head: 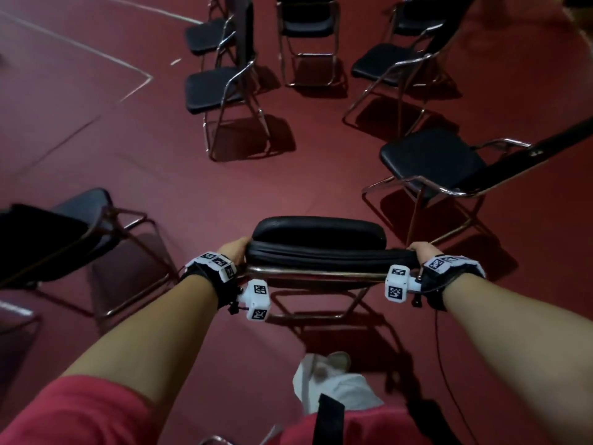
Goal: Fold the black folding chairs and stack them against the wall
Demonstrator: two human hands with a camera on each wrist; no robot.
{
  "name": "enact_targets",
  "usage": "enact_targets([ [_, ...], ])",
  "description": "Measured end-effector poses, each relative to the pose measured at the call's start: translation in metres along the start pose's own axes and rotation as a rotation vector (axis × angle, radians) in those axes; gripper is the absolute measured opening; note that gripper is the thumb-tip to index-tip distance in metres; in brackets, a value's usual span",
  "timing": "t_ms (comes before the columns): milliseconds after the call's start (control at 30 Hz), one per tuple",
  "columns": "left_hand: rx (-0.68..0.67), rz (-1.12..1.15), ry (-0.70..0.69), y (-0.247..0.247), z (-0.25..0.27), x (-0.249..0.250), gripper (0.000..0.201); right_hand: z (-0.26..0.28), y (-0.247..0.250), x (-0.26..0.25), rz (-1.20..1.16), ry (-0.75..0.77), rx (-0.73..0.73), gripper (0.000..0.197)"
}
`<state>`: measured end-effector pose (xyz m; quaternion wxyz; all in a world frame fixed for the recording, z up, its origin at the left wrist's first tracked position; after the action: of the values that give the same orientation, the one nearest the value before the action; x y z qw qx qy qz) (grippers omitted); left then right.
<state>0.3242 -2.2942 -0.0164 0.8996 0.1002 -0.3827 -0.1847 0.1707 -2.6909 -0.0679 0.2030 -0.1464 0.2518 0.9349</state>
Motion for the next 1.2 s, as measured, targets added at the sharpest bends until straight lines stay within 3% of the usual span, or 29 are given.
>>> enact_targets([
  [200, 0.193, 0.428, -0.020, 0.026, 0.073, -0.095, 0.043, 0.013, -0.036, 0.054, 0.256, 0.116, -0.123, 0.022],
  [300, 0.263, 0.548, 0.036, 0.038, 0.098, -0.150, 0.102, -0.016, -0.064, 0.081, 0.342, 0.181, -0.180, 0.035],
  [333, 0.311, 0.530, 0.047, 0.042, 0.111, -0.162, 0.110, -0.006, -0.071, 0.090, 0.376, 0.179, -0.193, 0.039],
  [367, 0.346, 0.529, 0.052, 0.046, 0.128, -0.178, 0.108, 0.018, -0.076, 0.099, 0.355, 0.168, -0.198, 0.042],
  [467, 0.289, 0.659, 0.065, 0.038, 0.161, -0.224, 0.055, 0.048, -0.085, 0.123, 0.343, 0.168, -0.277, 0.036],
  [567, 0.287, 0.761, 0.097, 0.015, 0.185, -0.267, 0.032, 0.067, -0.068, 0.143, 0.451, 0.215, -0.279, 0.033],
  [667, 0.313, 0.823, 0.128, -0.023, 0.208, -0.299, 0.040, 0.043, -0.032, 0.165, 0.657, 0.228, -0.101, 0.057],
  [733, 0.355, 0.852, 0.129, -0.050, 0.222, -0.319, 0.035, 0.045, -0.008, 0.185, 0.816, 0.241, -0.025, 0.060],
  [867, 0.440, 0.853, 0.231, -0.093, 0.236, -0.379, 0.040, 0.027, 0.013, 0.240, 0.721, 0.131, -0.164, 0.065],
  [967, 0.434, 0.890, 0.321, -0.121, 0.254, -0.427, 0.040, -0.081, 0.015, 0.285, 0.774, 0.121, -0.175, 0.099],
  [1000, 0.436, 0.907, 0.334, -0.129, 0.261, -0.438, 0.038, -0.104, 0.016, 0.300, 0.769, 0.119, -0.177, 0.102],
  [1033, 0.443, 0.910, 0.357, -0.138, 0.270, -0.449, 0.038, -0.096, 0.025, 0.315, 0.781, 0.081, -0.175, 0.101],
  [1100, 0.460, 0.906, 0.405, -0.153, 0.281, -0.474, 0.041, -0.026, 0.048, 0.336, 0.787, 0.003, -0.136, 0.090],
  [1200, 0.445, 0.907, 0.443, -0.180, 0.292, -0.513, 0.051, -0.025, 0.065, 0.381, 0.762, -0.060, -0.160, 0.069],
])
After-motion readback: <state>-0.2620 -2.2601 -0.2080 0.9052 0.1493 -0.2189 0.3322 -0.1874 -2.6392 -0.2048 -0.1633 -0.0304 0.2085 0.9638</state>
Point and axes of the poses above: each hand's wrist, its own z-axis away from the middle knuckle, its own y-axis out of the back of the hand, x = y × z, the point moved 5 cm from there along -z, towards the middle knuckle, and after that the axes turned 9 degrees about -y, right-handed, at the moved point
